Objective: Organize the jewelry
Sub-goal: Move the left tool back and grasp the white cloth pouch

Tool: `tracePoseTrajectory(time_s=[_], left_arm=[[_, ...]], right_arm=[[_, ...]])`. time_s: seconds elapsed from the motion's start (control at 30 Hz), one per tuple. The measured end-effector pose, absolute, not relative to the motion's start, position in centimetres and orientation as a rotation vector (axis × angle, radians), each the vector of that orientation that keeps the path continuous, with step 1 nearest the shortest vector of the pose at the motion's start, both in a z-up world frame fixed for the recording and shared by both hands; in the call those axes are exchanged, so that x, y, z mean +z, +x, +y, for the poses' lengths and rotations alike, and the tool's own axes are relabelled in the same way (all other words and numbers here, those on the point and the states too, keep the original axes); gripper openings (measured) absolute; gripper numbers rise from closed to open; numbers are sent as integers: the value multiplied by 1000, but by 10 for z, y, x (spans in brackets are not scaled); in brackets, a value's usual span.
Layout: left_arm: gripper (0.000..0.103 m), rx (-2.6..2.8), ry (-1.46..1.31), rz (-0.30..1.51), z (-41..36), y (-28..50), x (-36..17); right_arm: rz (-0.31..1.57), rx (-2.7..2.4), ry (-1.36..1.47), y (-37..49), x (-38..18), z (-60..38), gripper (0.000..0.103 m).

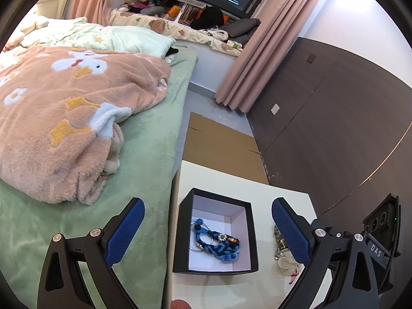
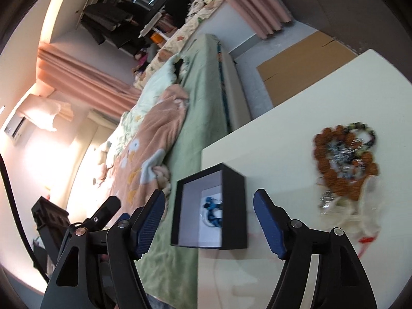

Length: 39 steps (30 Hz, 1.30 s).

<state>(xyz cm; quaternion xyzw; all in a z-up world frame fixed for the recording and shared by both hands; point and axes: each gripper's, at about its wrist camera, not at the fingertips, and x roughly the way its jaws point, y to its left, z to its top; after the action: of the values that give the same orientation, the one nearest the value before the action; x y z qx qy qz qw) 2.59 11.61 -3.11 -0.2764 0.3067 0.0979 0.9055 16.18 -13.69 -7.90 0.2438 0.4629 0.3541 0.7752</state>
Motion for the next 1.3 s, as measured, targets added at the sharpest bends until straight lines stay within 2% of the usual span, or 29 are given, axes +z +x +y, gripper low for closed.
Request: tracePoseTrajectory(time_s=[0.47,0.5,0.57,0.7,0.77,1.23,1.3], left_arm=[[99,99,-466,687,56,46,-30],[99,96,-457,690,53,47,-30],[99,86,-438,694,43,49,-31],[99,50,-412,714,27,54,-36],[99,36,-399,722,19,56,-39],[99,-80,-304,783,-41,72,-57],[96,-93,-293,790,-48,75,-62]], right_arm=[[950,663,438,156,-58,-203,73],[950,663,436,155,-58,-207,75],[955,645,425,155,-58,-214,95],[904,590,403,152,-53,-231,97],[892,583,407,153,-51,-240,103],[922,398,407,159,-55,-304,103],[940,367,424,161,-58,-313,103]])
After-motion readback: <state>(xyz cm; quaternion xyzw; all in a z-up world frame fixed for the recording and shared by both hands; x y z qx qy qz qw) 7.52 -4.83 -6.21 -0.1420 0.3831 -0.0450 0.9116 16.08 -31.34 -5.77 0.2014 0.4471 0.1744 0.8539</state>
